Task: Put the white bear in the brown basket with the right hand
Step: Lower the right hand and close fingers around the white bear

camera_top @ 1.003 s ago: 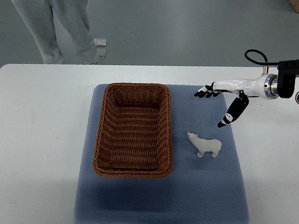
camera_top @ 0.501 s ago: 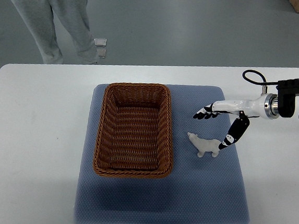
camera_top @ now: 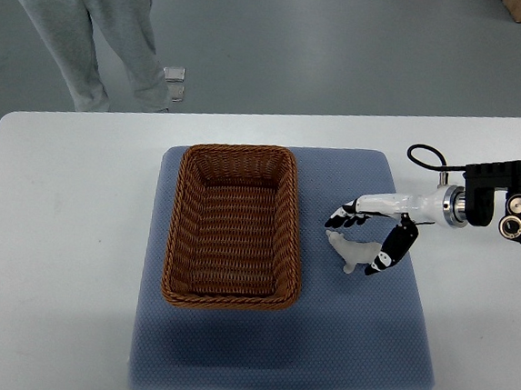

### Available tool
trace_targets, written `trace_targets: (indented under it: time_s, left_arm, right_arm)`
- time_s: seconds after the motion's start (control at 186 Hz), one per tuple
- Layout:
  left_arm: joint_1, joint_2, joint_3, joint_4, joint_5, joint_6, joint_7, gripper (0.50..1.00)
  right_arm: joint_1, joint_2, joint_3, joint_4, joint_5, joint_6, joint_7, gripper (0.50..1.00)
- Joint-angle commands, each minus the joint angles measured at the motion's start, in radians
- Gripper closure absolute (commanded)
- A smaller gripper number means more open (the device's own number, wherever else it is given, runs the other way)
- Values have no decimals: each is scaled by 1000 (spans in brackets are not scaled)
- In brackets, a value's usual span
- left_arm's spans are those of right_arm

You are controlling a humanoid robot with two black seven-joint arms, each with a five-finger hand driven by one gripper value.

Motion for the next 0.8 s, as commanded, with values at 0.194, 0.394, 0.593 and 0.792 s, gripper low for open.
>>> trace_targets:
  time_s: [0.194, 0.394, 0.593, 0.792]
  left_arm:
    - [0, 0, 0, 0, 0, -1, 0, 500]
    - [0, 0, 0, 0, 0, -1, 1, 500]
    - [0, 0, 0, 0, 0, -1, 1, 500]
    - [0, 0, 0, 0, 0, -1, 0, 500]
  right_arm:
    - [-17, 16, 2, -2, -33, -20, -1, 703]
    - [-18, 17, 2, -2, -33, -27, 1, 750]
    - [-20, 20, 2, -2, -42, -27, -1, 783]
    - [-20, 22, 2, -2, -77, -26, -1, 883]
